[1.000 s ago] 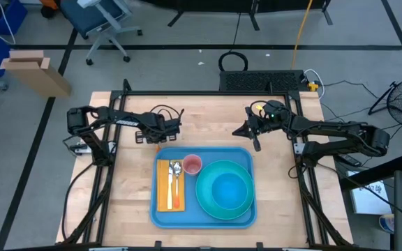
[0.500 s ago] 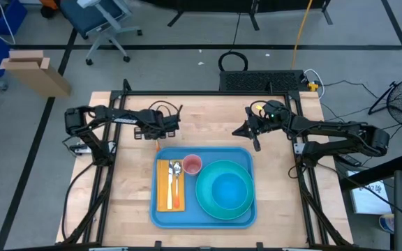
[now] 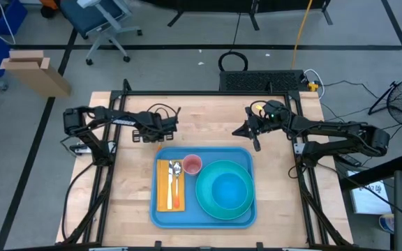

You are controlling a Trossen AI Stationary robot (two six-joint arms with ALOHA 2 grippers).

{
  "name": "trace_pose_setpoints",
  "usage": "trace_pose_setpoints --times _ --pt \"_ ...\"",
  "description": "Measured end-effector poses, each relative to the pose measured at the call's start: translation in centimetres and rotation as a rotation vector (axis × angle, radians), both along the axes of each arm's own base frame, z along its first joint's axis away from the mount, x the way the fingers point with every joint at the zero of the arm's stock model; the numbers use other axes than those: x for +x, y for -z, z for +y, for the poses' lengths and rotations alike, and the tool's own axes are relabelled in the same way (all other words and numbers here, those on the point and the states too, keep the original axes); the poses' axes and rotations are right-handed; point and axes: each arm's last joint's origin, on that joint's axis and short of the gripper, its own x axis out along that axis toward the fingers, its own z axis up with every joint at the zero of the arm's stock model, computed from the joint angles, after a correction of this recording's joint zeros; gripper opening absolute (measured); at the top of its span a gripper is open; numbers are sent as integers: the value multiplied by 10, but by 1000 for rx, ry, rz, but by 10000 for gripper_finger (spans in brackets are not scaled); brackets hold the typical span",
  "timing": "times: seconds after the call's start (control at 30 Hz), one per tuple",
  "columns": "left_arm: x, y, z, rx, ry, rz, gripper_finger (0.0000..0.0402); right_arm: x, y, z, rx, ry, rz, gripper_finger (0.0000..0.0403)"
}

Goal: Set up tray
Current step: Put the orange fork on the yellow napkin

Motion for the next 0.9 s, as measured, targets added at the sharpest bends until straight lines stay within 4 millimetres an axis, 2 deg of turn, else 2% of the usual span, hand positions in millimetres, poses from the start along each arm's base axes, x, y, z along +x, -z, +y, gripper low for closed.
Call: trace_pose_setpoints --times 0.23,0.47,0.9 --pt "6 -8 0 69 56 7 132 0 0 0 -1 0 -1 0" --pt "19 -21 3 95 198 -33 132 0 0 0 -4 -1 -2 0" --pt "18 -16 18 81 200 -61 131 0 0 0 -5 -1 -3 0"
